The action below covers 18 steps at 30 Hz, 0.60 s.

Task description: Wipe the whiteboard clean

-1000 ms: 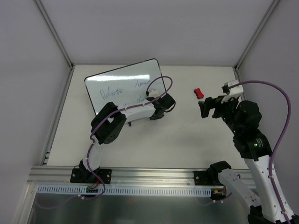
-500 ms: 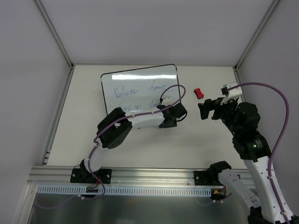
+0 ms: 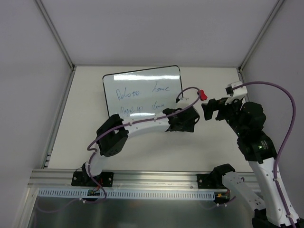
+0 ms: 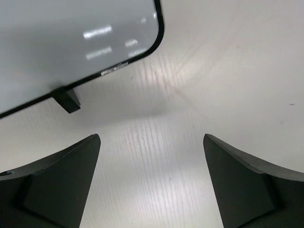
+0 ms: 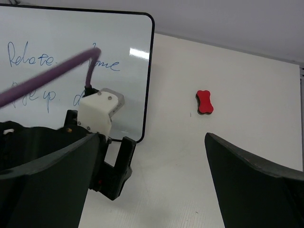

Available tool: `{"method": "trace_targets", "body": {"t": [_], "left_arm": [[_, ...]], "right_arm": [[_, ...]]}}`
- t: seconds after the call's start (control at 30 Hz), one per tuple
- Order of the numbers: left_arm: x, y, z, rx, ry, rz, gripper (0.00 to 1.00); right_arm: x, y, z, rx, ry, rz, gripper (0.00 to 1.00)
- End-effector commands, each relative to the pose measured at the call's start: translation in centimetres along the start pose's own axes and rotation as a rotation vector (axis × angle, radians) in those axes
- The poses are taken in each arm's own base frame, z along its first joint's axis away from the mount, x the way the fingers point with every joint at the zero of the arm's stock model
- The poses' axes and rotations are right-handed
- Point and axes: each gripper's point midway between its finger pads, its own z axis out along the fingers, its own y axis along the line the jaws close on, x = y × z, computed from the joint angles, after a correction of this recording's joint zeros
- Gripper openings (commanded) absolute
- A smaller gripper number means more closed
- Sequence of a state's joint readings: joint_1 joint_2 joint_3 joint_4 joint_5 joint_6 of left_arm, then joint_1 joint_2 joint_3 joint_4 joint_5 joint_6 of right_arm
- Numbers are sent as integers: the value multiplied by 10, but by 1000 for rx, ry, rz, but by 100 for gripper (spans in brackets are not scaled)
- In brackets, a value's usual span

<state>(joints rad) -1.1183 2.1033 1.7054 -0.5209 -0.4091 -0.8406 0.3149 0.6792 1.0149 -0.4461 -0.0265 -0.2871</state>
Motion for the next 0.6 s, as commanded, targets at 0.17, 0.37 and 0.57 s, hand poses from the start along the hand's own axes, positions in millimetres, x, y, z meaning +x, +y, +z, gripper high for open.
{"method": "trace_targets", "body": {"t": [0.17, 0.37, 0.57], "left_arm": [[-128, 59, -106, 87, -237, -19, 93], [-160, 130, -130, 104, -251, -25, 93], [-193, 225, -172, 52, -355, -105, 93]], "right_arm": [[-62, -7, 1, 53, -99, 47, 99], [-74, -16, 26, 102, -64, 70, 99], [-50, -31, 82, 149, 72, 167, 99]]}}
